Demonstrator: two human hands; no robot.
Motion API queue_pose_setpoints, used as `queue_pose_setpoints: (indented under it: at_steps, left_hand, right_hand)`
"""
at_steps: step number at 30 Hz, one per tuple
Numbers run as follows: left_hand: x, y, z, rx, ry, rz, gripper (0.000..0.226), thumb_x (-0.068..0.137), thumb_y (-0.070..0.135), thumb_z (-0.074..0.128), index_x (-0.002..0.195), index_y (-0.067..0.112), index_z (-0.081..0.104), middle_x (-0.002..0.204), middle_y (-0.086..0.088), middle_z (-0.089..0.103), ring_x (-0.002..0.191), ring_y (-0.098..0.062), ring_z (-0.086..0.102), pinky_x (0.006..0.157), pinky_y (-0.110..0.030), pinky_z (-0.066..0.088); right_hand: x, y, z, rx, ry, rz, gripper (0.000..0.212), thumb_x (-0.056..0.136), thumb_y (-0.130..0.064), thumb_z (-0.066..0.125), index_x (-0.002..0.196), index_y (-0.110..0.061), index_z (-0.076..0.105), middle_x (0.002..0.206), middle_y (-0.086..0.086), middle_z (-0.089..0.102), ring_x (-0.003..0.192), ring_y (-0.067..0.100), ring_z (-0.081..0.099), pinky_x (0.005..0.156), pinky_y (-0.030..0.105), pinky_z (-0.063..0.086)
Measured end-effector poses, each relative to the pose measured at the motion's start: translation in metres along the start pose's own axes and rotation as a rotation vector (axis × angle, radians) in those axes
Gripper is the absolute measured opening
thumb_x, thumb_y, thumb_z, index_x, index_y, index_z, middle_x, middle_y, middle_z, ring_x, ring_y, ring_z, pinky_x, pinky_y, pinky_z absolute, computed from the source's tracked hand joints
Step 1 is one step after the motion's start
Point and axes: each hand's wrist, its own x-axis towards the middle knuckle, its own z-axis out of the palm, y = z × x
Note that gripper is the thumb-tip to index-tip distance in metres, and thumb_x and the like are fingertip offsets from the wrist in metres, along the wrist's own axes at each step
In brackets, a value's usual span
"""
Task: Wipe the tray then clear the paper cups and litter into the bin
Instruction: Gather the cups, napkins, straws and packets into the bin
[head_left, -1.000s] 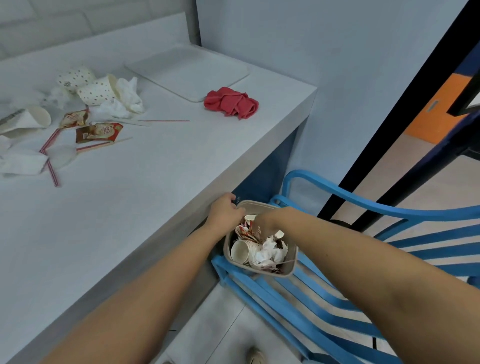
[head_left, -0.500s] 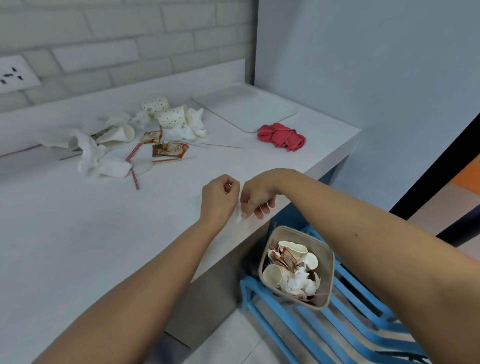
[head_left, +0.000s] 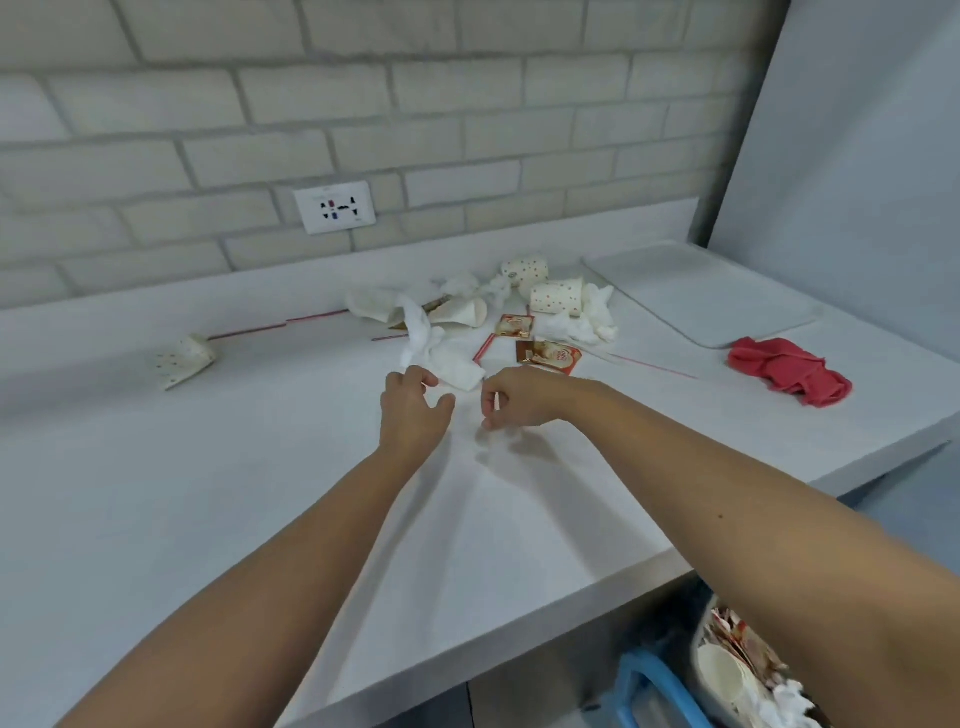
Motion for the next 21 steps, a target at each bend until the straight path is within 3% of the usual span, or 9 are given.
queue_pose_setpoints:
  at_steps: [5, 7, 9, 15, 21]
  left_hand:
    - [0.029, -0.047, -0.047, 0.121, -0.033, -0.106, 0.040, 0.088, 0.026, 0.060, 0.124, 0.012, 0.049, 0.132, -0.011, 0.038, 0.118, -0.029, 0.047, 0.092, -0.032, 0.040]
    - [0.039, -0.065, -0.064, 0.171, -0.082, -0.149, 0.048, 0.088, 0.032, 0.061, 0.130, 0.016, 0.046, 0.138, -0.010, 0.034, 0.119, -0.029, 0.048, 0.094, -0.034, 0.042]
    - [0.050, -0.083, -0.080, 0.192, -0.086, -0.176, 0.051, 0.088, 0.034, 0.061, 0.134, 0.018, 0.044, 0.140, -0.010, 0.032, 0.121, -0.029, 0.047, 0.099, -0.036, 0.041]
    - [0.080, -0.134, -0.123, 0.195, -0.033, -0.266, 0.046, 0.088, 0.032, 0.061, 0.130, 0.018, 0.049, 0.138, -0.012, 0.033, 0.117, -0.029, 0.049, 0.098, -0.037, 0.043]
    - [0.114, -0.172, -0.156, 0.181, 0.077, -0.303, 0.028, 0.087, 0.025, 0.061, 0.112, 0.013, 0.059, 0.127, -0.016, 0.041, 0.103, -0.033, 0.056, 0.093, -0.041, 0.047]
  right_hand:
    - [0.041, -0.048, 0.001, -0.073, -0.058, -0.038, 0.042, 0.089, -0.033, 0.060, 0.126, -0.018, 0.050, 0.105, -0.002, 0.050, 0.077, 0.013, 0.053, 0.057, 0.019, 0.048]
    - [0.058, -0.065, 0.003, -0.125, -0.107, -0.043, 0.053, 0.090, -0.035, 0.059, 0.138, -0.022, 0.039, 0.127, 0.003, 0.048, 0.105, 0.021, 0.055, 0.077, 0.021, 0.049]
    - [0.071, -0.080, 0.005, -0.150, -0.136, -0.049, 0.060, 0.091, -0.034, 0.058, 0.144, -0.023, 0.032, 0.143, 0.004, 0.039, 0.126, 0.024, 0.044, 0.097, 0.028, 0.038]
    - [0.113, -0.112, 0.010, -0.200, -0.150, -0.065, 0.061, 0.092, -0.035, 0.056, 0.145, -0.023, 0.030, 0.145, 0.004, 0.035, 0.131, 0.023, 0.039, 0.102, 0.029, 0.033]
    - [0.156, -0.126, 0.004, -0.183, -0.044, -0.052, 0.053, 0.092, -0.029, 0.057, 0.140, -0.018, 0.039, 0.139, 0.005, 0.041, 0.127, 0.022, 0.042, 0.098, 0.027, 0.037]
